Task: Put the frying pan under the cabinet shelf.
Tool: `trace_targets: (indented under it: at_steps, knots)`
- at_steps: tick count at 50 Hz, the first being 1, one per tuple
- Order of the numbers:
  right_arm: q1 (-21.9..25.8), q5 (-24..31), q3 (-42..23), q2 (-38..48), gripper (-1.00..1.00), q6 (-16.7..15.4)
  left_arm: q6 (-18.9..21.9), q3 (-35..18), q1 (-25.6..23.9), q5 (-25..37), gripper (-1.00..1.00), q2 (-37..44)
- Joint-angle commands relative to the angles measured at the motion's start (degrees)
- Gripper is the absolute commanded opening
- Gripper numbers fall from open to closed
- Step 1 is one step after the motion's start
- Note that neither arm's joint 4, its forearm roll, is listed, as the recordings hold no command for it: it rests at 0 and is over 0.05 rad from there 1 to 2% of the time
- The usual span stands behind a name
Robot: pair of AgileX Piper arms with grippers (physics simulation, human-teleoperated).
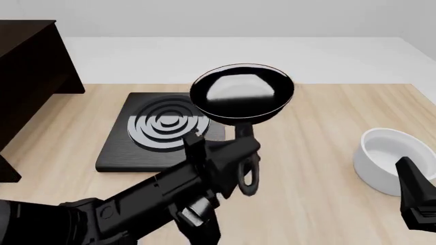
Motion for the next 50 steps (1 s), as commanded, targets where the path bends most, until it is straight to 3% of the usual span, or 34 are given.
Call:
trace_targets:
  at_steps: [1, 18, 32, 50]
  knots:
    - [0.0, 0.0, 0.0, 0.0, 1.0, 0.0, -0.3, 2.8, 3.6, -4.2, -1.0, -2.9]
    - [0.0, 0.0, 0.0, 0.0, 1.0, 0.0, -3.3, 7.1, 8.9, -11.4, -1.0, -4.1]
    - [0.0, 0.0, 0.0, 0.0, 1.0, 0.0, -5.6, 11.4, 13.3, -11.6, -1.0, -8.2]
    - [0.0, 0.0, 0.0, 0.0, 1.0, 0.0, -5.6, 15.5, 17.4, -11.7, -1.0, -12.4]
